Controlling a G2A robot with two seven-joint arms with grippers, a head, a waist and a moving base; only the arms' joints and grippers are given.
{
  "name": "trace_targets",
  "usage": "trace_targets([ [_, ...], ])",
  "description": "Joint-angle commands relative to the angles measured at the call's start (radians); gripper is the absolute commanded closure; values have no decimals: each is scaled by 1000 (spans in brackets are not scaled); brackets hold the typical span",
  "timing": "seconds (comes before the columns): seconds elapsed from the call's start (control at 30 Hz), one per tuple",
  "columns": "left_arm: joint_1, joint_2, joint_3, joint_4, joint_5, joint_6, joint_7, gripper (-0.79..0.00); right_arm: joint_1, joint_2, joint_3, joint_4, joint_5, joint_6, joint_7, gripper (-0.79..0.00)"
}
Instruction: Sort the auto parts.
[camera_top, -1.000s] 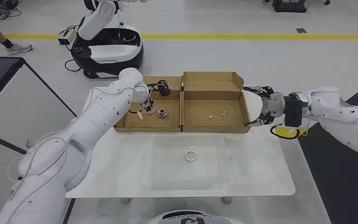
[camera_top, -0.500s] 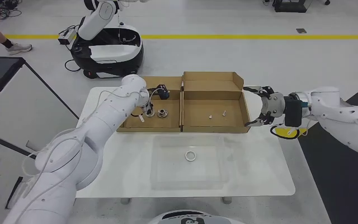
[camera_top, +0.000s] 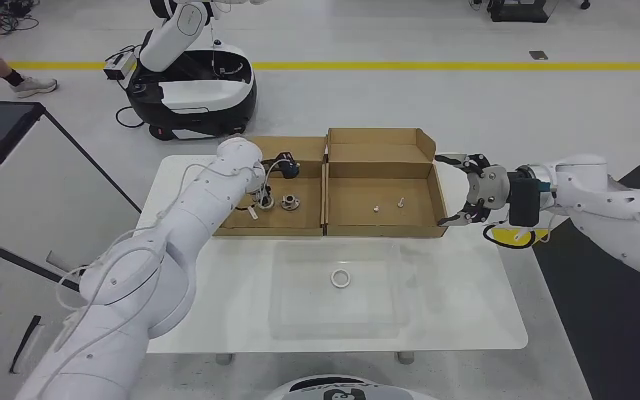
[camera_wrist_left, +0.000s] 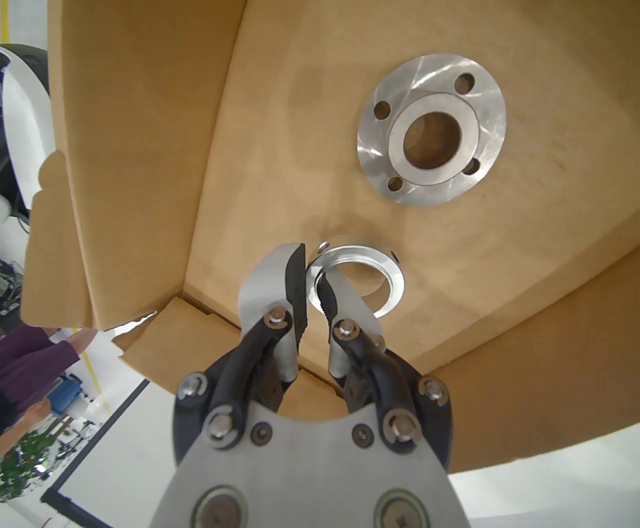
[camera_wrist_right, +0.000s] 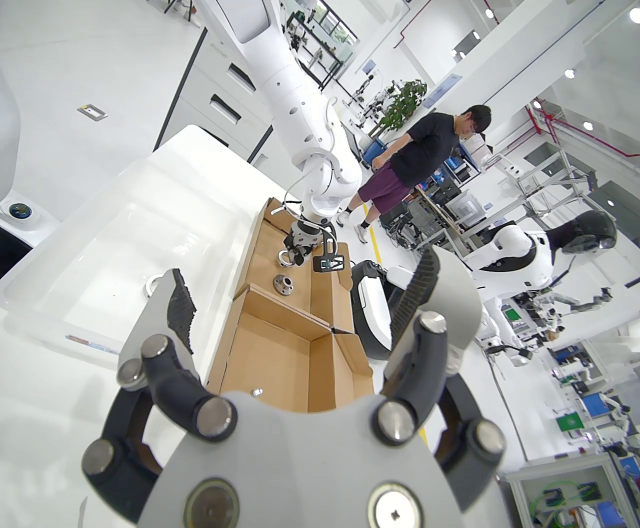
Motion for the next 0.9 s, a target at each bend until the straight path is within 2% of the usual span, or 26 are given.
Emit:
trace_targets([
  [0.0, 0, -6, -1, 13, 0, 2, 7, 0, 0, 0, 0, 0, 0, 0, 0, -785],
  [0.17, -4, -23, 0, 40, 14, -2, 20, 0, 0, 0, 0, 0, 0, 0, 0, -785],
  [0.27, -6, -31, 0, 56, 19, -4, 27, -262, 0, 0, 0, 0, 0, 0, 0, -785],
  [0.3, -6, -34, 0, 61, 20, -6, 28, -308, 0, 0, 0, 0, 0, 0, 0, -785],
  [0.47, -8, -46, 0, 87, 33, -11, 41, -336, 0, 0, 0, 0, 0, 0, 0, -785],
  [0.6, -10, -54, -2, 100, 40, -13, 45, -394, 0, 0, 0, 0, 0, 0, 0, -785],
  [0.63, -12, -55, -2, 103, 42, -12, 46, -462, 0, 0, 0, 0, 0, 0, 0, -785],
  [0.73, -25, -59, -7, 100, 47, -7, 51, -748, 0, 0, 0, 0, 0, 0, 0, -785],
  [0.77, -31, -60, -11, 100, 45, 2, 56, -785, 0, 0, 0, 0, 0, 0, 0, -785],
  [0.87, -50, -58, -16, 97, 56, 2, 64, -785, 0, 0, 0, 0, 0, 0, 0, -785],
])
